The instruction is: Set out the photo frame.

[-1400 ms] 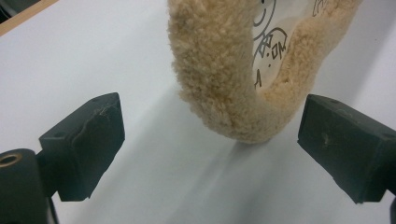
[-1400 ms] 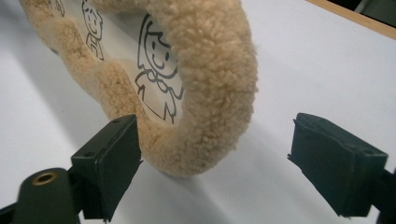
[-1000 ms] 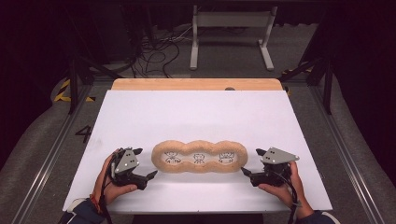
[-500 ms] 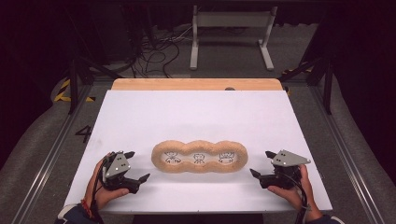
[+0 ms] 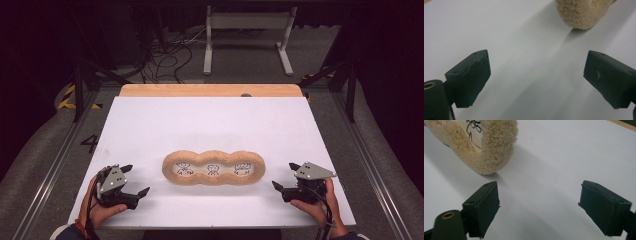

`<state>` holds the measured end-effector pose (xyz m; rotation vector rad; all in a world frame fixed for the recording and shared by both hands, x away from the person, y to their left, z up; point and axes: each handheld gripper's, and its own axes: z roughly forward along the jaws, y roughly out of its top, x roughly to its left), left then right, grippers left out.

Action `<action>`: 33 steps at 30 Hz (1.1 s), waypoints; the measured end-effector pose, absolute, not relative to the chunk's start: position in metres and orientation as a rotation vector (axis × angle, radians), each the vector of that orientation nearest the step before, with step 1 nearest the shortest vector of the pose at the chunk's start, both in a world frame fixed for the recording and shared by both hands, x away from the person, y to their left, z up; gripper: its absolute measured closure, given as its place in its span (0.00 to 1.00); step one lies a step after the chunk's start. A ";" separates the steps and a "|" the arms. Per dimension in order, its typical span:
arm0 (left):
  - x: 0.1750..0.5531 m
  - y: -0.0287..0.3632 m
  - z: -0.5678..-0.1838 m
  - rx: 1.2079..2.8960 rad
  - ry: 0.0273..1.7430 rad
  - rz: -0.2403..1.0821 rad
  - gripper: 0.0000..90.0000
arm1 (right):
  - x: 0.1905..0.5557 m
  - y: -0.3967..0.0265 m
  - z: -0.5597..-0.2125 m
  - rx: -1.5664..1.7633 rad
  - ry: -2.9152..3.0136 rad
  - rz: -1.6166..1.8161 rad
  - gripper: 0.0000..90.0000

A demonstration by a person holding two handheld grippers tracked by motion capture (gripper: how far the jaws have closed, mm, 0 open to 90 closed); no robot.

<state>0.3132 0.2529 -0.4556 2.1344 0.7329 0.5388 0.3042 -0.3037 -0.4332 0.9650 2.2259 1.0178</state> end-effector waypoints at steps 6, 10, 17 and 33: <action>0.312 0.261 -0.458 2.132 0.760 0.544 0.08 | 0.302 -0.312 -0.436 0.993 2.210 0.998 0.18; 0.311 0.268 -0.460 2.129 0.778 0.547 0.08 | 0.299 -0.322 -0.437 1.026 2.189 0.997 0.17; 0.309 0.277 -0.461 2.097 0.801 0.532 0.08 | 0.296 -0.332 -0.441 1.056 2.176 0.974 0.17; 0.306 0.287 -0.464 2.077 0.823 0.511 0.08 | 0.284 -0.345 -0.451 1.111 2.155 0.935 0.18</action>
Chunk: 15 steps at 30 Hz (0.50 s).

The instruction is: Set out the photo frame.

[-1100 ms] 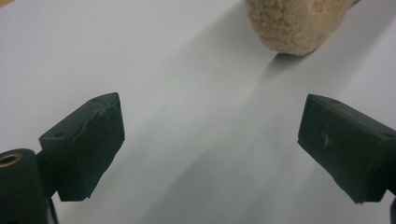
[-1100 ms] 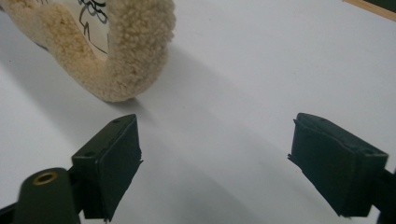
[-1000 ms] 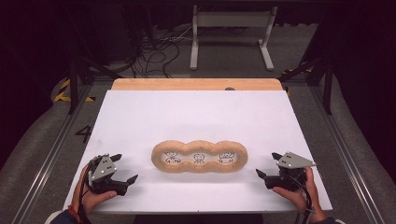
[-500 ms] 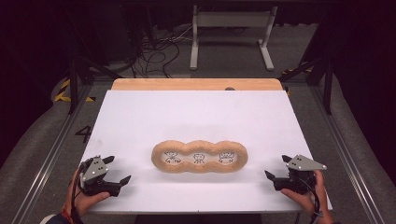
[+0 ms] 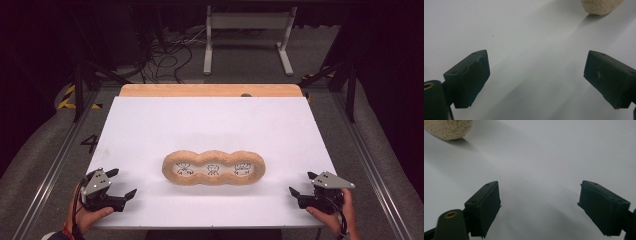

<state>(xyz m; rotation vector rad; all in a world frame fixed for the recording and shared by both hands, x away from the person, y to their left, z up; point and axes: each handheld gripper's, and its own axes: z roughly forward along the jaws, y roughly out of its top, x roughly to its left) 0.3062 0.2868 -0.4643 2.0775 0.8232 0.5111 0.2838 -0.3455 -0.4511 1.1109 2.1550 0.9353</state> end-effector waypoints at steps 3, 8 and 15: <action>0.306 0.286 -0.463 2.079 0.823 0.519 0.08 | 0.282 -0.346 -0.452 1.108 2.156 0.939 0.17; 0.305 0.285 -0.464 2.080 0.823 0.518 0.08 | 0.278 -0.349 -0.453 1.115 2.152 0.942 0.16; 0.305 0.281 -0.464 2.087 0.810 0.507 0.08 | 0.279 -0.348 -0.455 1.107 2.159 0.938 0.16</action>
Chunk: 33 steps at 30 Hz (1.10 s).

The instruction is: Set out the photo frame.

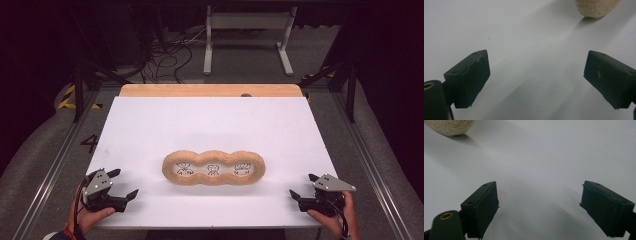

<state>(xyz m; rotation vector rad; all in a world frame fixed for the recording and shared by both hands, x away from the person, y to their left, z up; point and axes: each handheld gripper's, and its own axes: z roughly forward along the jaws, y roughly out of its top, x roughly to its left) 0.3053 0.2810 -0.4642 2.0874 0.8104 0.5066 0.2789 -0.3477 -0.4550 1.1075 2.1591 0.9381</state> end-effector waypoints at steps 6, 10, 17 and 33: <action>0.304 0.282 -0.465 2.086 0.804 0.500 0.08 | 0.279 -0.348 -0.454 1.114 2.149 0.942 0.16; 0.305 0.281 -0.465 2.092 0.804 0.499 0.08 | 0.279 -0.347 -0.455 1.113 2.152 0.941 0.15; 0.307 0.278 -0.466 2.103 0.801 0.495 0.08 | 0.279 -0.349 -0.456 1.116 2.154 0.946 0.15; 0.307 0.278 -0.464 2.096 0.792 0.496 0.08 | 0.277 -0.350 -0.455 1.119 2.141 0.946 0.15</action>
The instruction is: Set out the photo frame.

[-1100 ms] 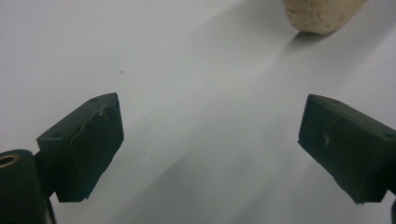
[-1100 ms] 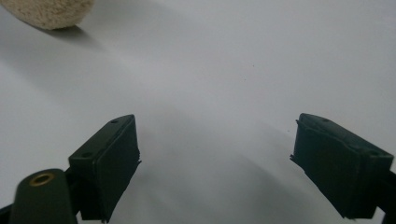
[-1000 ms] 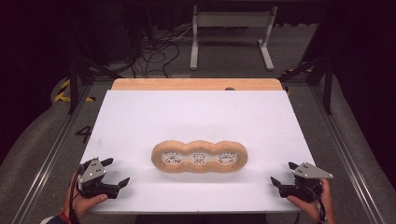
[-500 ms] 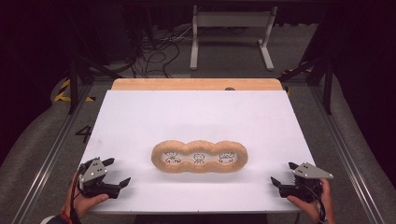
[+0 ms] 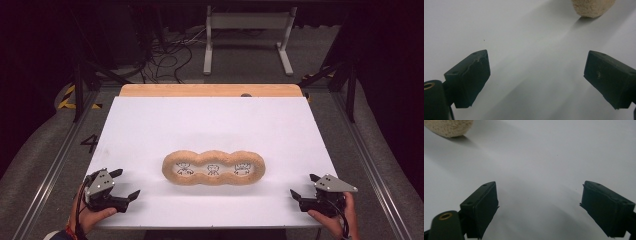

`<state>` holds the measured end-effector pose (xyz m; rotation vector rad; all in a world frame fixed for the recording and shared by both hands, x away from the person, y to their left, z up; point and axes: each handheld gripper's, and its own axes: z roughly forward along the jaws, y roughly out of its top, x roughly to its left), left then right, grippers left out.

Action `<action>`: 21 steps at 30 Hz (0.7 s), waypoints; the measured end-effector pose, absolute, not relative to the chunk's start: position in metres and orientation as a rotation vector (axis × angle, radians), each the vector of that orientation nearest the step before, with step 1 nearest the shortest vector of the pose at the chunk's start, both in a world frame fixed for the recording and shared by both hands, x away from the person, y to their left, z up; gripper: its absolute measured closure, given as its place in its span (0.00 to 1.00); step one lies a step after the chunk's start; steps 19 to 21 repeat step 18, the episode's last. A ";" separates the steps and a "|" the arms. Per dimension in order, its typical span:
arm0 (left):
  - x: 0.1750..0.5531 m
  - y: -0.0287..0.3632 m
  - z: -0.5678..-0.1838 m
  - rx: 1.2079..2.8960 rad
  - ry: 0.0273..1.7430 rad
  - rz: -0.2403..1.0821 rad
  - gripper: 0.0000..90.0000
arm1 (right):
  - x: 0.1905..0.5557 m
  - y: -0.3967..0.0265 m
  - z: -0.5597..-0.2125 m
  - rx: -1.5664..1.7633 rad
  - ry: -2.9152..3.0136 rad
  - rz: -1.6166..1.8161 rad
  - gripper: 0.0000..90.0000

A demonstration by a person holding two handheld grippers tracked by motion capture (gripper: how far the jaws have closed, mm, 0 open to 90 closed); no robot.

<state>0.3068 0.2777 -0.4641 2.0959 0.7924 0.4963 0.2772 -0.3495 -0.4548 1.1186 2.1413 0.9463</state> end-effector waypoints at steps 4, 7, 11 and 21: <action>0.307 0.277 -0.464 2.093 0.798 0.495 0.08 | 0.277 -0.350 -0.455 1.117 2.138 0.945 0.15; 0.307 0.277 -0.464 2.096 0.793 0.496 0.08 | 0.277 -0.350 -0.455 1.117 2.139 0.948 0.15; 0.307 0.276 -0.464 2.099 0.788 0.495 0.08 | 0.277 -0.350 -0.455 1.117 2.140 0.947 0.15; 0.308 0.275 -0.464 2.093 0.795 0.492 0.08 | 0.277 -0.351 -0.455 1.125 2.134 0.954 0.15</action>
